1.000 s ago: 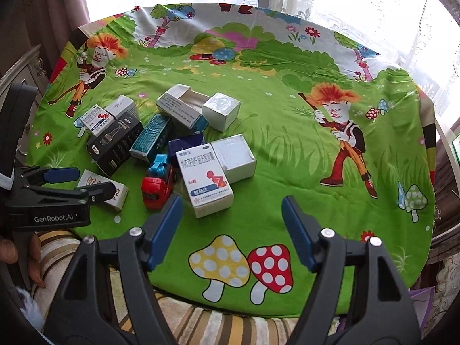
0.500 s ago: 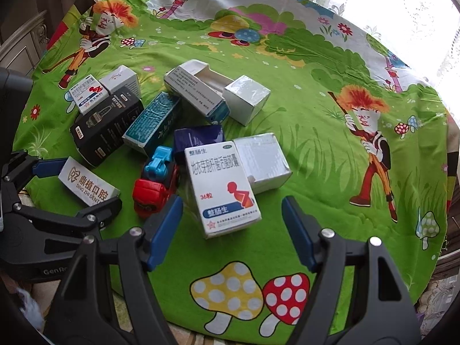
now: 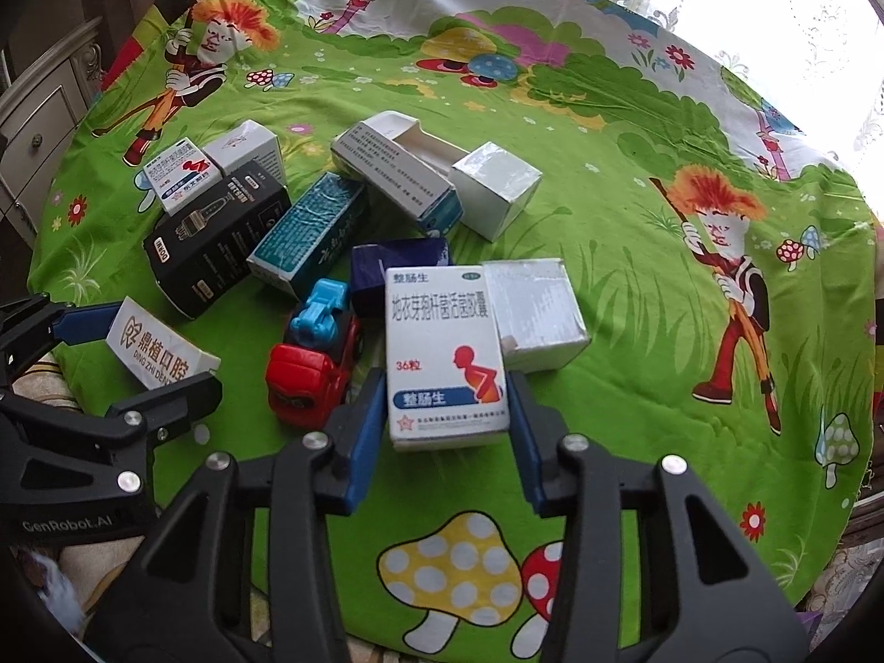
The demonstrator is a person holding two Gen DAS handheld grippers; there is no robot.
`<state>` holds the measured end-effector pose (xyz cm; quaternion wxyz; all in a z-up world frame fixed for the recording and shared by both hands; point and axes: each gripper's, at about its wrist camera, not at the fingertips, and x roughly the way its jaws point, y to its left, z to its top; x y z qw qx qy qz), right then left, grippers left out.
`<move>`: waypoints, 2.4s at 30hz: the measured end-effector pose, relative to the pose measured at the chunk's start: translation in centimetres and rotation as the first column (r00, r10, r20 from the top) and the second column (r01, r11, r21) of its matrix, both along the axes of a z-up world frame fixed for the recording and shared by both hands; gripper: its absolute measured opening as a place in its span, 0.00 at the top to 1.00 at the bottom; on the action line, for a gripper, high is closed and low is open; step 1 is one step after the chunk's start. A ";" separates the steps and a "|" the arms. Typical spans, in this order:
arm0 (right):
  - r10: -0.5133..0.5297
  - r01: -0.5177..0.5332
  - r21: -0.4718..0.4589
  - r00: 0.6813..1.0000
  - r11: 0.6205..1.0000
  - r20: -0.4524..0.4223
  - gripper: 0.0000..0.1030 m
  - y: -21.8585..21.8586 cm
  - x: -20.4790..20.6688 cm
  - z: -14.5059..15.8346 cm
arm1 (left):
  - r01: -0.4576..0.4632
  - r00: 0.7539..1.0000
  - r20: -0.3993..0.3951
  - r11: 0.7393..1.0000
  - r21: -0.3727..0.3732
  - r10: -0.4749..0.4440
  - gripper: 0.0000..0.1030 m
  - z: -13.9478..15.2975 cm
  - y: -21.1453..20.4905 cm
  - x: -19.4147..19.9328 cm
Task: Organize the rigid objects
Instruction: 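Grasp the DING ZHI DENTAL box left while the right tool grasps the red-figure medicine box, then carry both boxes into the purple-rimmed box and open both tools, then move both open tools back over the table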
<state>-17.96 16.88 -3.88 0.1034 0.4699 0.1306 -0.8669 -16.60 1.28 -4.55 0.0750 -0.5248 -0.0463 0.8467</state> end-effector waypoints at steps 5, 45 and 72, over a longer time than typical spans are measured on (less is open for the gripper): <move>-0.020 0.020 -0.017 0.999 1.000 -0.049 0.57 0.7 1.3 1.6 | 0.002 0.999 -0.053 0.999 0.039 0.000 0.20 1.4 -0.5 0.8; -0.541 0.531 -0.106 0.830 0.841 -0.136 0.57 22.9 22.1 7.3 | 0.602 0.789 -0.221 0.794 0.089 -0.573 0.20 9.1 21.8 13.3; -0.646 0.606 -0.225 0.729 0.763 -0.226 0.15 25.2 24.0 10.1 | 0.608 0.731 -0.363 0.793 -0.039 -0.578 0.18 11.2 23.3 14.2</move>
